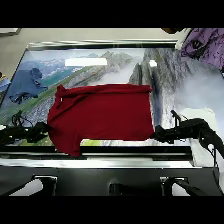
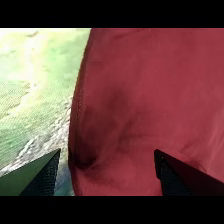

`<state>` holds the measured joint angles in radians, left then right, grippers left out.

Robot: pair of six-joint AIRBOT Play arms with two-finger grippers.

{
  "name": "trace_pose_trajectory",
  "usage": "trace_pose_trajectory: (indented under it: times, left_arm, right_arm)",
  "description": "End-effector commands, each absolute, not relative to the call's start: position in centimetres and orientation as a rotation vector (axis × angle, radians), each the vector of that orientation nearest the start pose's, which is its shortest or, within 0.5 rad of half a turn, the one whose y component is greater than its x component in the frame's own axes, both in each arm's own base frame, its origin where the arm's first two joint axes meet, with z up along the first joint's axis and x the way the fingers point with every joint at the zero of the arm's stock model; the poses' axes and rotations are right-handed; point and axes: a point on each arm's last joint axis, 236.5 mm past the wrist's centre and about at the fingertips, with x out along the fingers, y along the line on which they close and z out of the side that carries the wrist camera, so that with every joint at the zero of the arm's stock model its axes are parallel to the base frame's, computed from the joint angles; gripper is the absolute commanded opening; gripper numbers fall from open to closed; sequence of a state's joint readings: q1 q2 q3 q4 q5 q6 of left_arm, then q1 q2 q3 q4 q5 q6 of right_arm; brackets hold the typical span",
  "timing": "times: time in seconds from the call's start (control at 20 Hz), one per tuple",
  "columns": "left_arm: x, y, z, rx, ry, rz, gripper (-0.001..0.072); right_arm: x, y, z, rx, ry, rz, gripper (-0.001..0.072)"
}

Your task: Fold the clothes and pants, and hang the long-sleeved shirts on hangers.

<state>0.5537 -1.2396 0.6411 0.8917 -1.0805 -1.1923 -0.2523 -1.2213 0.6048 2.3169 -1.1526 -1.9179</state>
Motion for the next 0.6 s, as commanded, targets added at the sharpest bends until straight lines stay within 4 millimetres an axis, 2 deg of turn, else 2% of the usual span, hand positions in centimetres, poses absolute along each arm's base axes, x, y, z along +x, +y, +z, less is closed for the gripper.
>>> trace_pose_trajectory:
  times: [0.0, 0.05, 0.15, 0.2, 0.3, 0.35, 0.45, 0.55]
  left_arm:
    - [28.4, 1.9, -9.5, -0.850, 1.333, -0.046, 0.0578]
    - [28.2, 1.7, -9.9, -0.859, 1.346, -0.047, 0.0521]
    - [27.8, 1.3, -10.8, -0.877, 1.380, -0.052, 0.0501]
    - [27.7, 1.1, -11.3, -0.881, 1.395, -0.053, 0.0374]
    - [28.2, 1.1, -11.4, -0.905, 1.379, -0.047, 0.0064]
    - [28.7, 1.1, -11.1, -0.910, 1.363, -0.053, 0.0015]
    - [30.1, 1.1, -9.8, -0.896, 1.336, -0.062, 0.0012]
    - [32.4, 1.5, -7.8, -0.858, 1.293, -0.059, 0.0011]
  right_arm:
    - [26.2, 8.5, -8.1, 0.751, 1.488, 0.312, 0.0029]
    - [26.1, 8.5, -8.1, 0.757, 1.490, 0.307, 0.0029]
    - [26.2, 8.5, -8.1, 0.759, 1.490, 0.306, 0.0029]
    - [26.2, 8.5, -8.1, 0.759, 1.490, 0.307, 0.0028]
    - [26.0, 8.7, -7.8, 0.760, 1.490, 0.316, 0.0028]
    - [26.1, 8.8, -7.4, 0.760, 1.481, 0.322, 0.0028]
    - [27.2, 9.0, -6.0, 0.766, 1.420, 0.336, 0.0027]
    - [30.2, 8.4, -2.7, 0.724, 1.309, 0.357, 0.0026]
